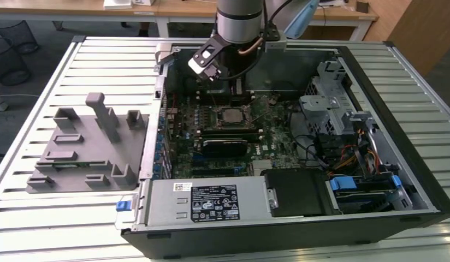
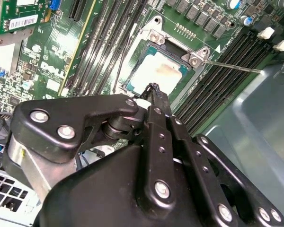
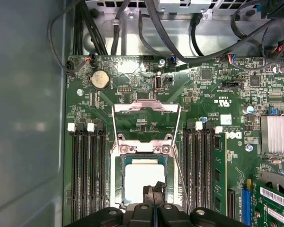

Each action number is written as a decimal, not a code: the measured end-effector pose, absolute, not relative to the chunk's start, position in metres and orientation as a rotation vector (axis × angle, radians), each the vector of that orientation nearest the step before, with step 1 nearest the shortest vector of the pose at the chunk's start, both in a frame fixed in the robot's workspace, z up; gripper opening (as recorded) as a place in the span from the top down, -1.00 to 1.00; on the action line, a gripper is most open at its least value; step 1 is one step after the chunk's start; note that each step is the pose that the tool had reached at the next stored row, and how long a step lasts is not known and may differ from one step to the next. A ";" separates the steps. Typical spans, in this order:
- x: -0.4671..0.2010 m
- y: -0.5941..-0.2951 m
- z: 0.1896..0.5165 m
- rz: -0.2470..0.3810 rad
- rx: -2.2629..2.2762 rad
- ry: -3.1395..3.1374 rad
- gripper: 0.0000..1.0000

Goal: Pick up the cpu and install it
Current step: 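Install the first cpu locking lever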

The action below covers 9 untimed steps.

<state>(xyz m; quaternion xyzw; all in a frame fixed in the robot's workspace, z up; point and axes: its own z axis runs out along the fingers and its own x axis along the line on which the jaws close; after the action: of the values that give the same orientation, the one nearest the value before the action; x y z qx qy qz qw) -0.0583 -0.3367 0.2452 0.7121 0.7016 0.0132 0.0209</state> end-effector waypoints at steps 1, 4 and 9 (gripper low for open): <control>-0.058 -0.337 0.245 0.041 2.208 2.175 0.79; -0.058 -0.337 0.248 0.041 2.208 2.175 0.79; -0.058 -0.337 0.251 0.041 2.208 2.175 0.79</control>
<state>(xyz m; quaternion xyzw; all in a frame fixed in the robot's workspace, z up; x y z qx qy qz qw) -0.0583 -0.3368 0.2508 0.7121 0.7016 0.0132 0.0209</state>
